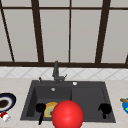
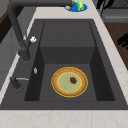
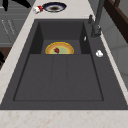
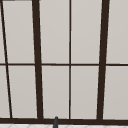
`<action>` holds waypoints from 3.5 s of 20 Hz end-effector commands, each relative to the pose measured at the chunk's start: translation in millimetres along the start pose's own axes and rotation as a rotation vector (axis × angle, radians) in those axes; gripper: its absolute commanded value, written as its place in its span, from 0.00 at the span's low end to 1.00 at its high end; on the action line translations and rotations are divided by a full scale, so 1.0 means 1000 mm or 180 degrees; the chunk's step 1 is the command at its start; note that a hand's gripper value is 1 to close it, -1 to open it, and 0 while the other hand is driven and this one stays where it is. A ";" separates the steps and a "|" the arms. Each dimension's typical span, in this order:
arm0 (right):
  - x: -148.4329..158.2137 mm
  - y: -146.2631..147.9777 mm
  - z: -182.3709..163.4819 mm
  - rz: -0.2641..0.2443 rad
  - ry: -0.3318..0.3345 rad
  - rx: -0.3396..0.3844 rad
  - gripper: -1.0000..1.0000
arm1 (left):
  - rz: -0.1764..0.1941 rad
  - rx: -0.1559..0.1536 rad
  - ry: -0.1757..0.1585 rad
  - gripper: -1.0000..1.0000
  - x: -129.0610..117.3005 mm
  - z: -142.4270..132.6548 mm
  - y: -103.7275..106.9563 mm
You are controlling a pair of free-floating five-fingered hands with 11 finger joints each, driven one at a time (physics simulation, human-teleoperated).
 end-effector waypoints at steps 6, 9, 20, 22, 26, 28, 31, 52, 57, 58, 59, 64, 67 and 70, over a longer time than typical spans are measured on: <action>0.000 0.000 0.000 0.0000 0.0000 0.0000 0.50 | 0.0009 -0.0056 0.0032 0.00 -0.055 -0.052 0.017; 0.000 0.000 0.000 0.0000 0.0000 0.0000 0.50 | 0.0053 -0.0041 0.0019 0.00 -0.081 -0.067 0.012; 0.000 0.000 0.000 0.0000 0.0000 0.0000 0.50 | -0.0086 0.0198 -0.0100 0.00 -0.194 -0.099 -0.007; 0.000 0.000 0.000 0.0000 0.0000 0.0000 0.50 | -0.0136 0.0246 -0.0127 0.00 -0.213 -0.102 -0.008; 0.000 0.000 0.000 0.0000 0.0000 0.0000 0.50 | -0.0212 0.0303 -0.0090 0.00 -0.245 -0.102 -0.014; 0.000 0.000 0.000 0.0000 0.0000 0.0000 0.50 | -0.0242 0.0388 0.0006 0.00 -0.250 -0.102 -0.021; 0.000 0.000 0.000 0.0000 0.0000 0.0000 0.50 | -0.0208 0.0467 0.0020 0.00 -0.251 -0.093 -0.036; 0.000 0.000 0.000 0.0000 0.0000 0.0000 0.50 | -0.0056 0.0321 -0.0054 0.00 -0.306 -0.091 -0.094; 0.000 0.000 0.000 0.0000 0.0000 0.0000 0.50 | -0.0296 0.0376 -0.0058 0.00 -0.340 -0.101 -0.123; 0.000 0.000 0.000 0.0000 0.0000 0.0000 0.50 | -0.0286 0.0366 -0.0068 0.00 -0.347 -0.103 -0.128; 0.000 0.000 0.000 0.0000 0.0000 0.0000 0.50 | -0.0254 0.0356 -0.0090 0.00 -0.353 -0.104 -0.133; 0.000 0.000 0.000 0.0000 0.0000 0.0000 0.50 | -0.0402 0.0362 -0.0168 0.00 -0.369 -0.103 -0.166; 0.000 0.000 0.000 0.0000 0.0000 0.0000 0.50 | -0.0293 0.0392 -0.0200 0.00 -0.391 -0.099 -0.175; 0.000 0.000 0.000 0.0000 0.0000 0.0000 0.50 | -0.0003 0.0370 -0.0224 0.00 -0.405 -0.099 -0.170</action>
